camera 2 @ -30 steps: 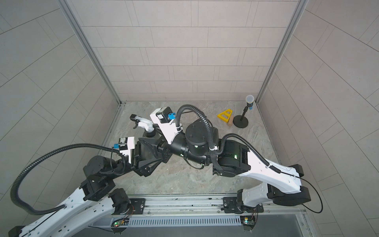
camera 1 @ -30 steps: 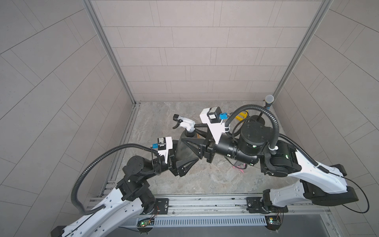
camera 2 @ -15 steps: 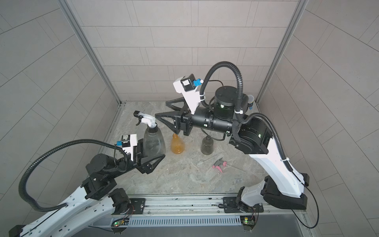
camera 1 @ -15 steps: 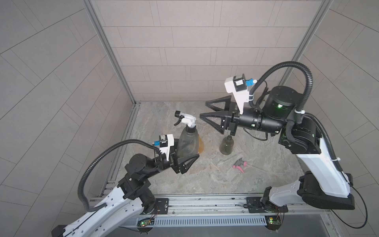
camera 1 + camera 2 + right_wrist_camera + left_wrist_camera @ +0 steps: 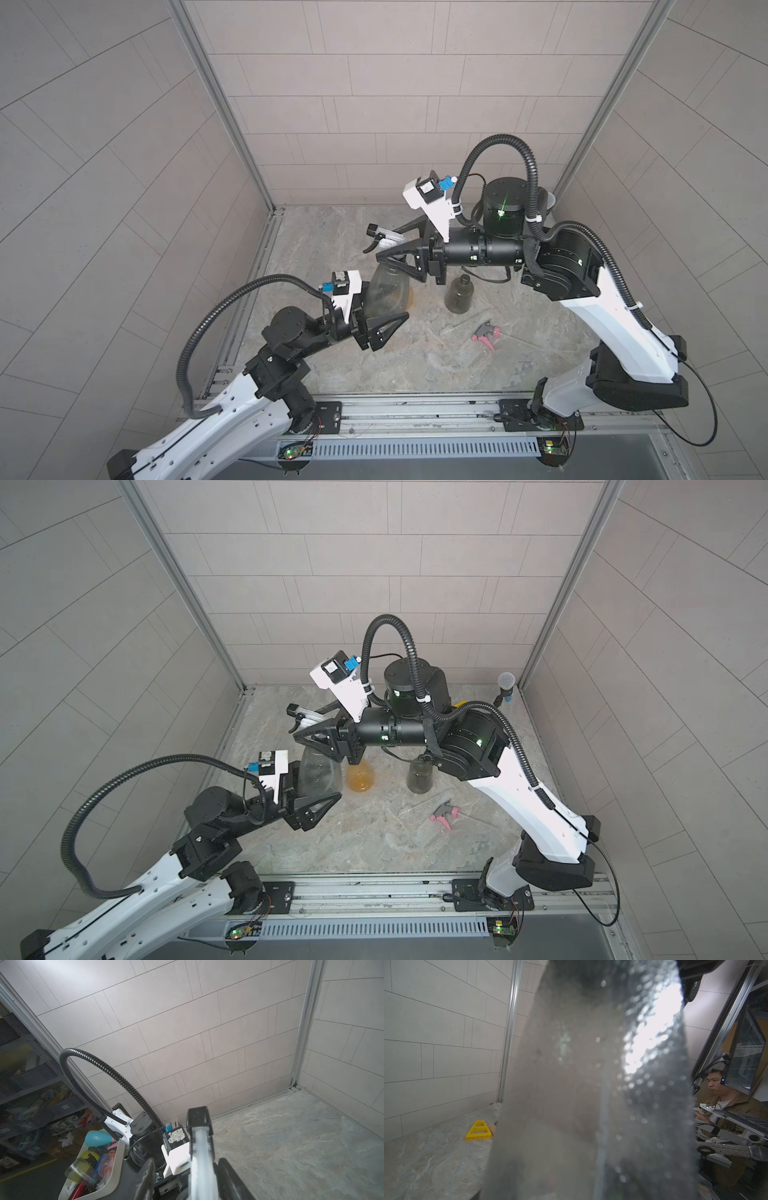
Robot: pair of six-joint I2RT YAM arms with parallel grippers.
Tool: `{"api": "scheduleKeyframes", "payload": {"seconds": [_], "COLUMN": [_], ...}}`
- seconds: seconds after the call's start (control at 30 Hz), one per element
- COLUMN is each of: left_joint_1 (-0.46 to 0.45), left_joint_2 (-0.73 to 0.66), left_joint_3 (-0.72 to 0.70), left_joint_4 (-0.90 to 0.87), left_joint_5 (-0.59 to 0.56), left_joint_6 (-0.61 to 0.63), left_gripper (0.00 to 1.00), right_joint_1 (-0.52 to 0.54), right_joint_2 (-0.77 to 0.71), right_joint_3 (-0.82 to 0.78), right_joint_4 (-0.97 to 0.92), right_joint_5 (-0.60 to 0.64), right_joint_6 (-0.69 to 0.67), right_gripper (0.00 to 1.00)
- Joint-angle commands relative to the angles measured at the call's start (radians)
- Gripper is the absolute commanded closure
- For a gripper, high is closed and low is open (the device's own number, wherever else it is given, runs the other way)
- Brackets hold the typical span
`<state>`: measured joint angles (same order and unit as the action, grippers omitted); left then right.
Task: Attach spray nozzles to spray bottles
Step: Screw the spray nozzle on the spray bottle, then place the spray bottle at the center of the board.
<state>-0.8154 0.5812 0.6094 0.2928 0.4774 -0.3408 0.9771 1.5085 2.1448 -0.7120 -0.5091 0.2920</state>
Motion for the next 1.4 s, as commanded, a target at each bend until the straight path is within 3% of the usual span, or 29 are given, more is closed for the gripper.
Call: {"api": "scheduleKeyframes", "payload": {"seconds": [0.0, 0.13, 0.23, 0.3, 0.4, 0.63, 0.93, 1.17, 1.37], "left_joint_1": [0.005, 0.005, 0.005, 0.005, 0.005, 0.005, 0.005, 0.006, 0.005], "left_joint_2": [-0.011, -0.009, -0.016, -0.027, -0.045, -0.119, -0.242, -0.417, -0.466], "left_joint_3": [0.023, 0.034, 0.042, 0.043, 0.048, 0.039, 0.048, 0.142, 0.269], "left_joint_4": [0.020, 0.009, 0.002, -0.001, -0.018, -0.078, -0.230, -0.426, -0.527], "left_joint_5": [-0.003, -0.012, -0.037, -0.051, -0.073, -0.121, -0.193, -0.475, -0.563], "left_joint_6": [-0.005, -0.015, -0.031, -0.041, -0.047, -0.049, -0.008, 0.082, 0.143], "left_gripper": [1.00, 0.97, 0.73, 0.49, 0.26, 0.02, 0.00, 0.00, 0.00], "right_joint_1": [0.005, 0.005, 0.005, 0.005, 0.005, -0.007, -0.080, -0.082, -0.032], "right_joint_2": [-0.005, -0.007, -0.014, -0.017, -0.020, -0.054, -0.079, -0.038, 0.112], "right_joint_3": [0.001, -0.012, -0.027, -0.035, -0.043, -0.092, -0.211, -0.365, -0.400], "right_joint_4": [-0.011, -0.006, 0.010, 0.021, 0.032, 0.049, 0.147, 0.390, 0.568], "right_joint_5": [0.005, 0.028, 0.044, 0.051, 0.073, 0.251, 0.339, 0.287, 0.326], "right_joint_6": [-0.011, -0.013, -0.014, -0.012, -0.013, -0.053, -0.054, -0.040, -0.081], "right_gripper": [0.61, 0.70, 0.77, 0.82, 0.87, 0.93, 0.95, 0.96, 0.95]}}
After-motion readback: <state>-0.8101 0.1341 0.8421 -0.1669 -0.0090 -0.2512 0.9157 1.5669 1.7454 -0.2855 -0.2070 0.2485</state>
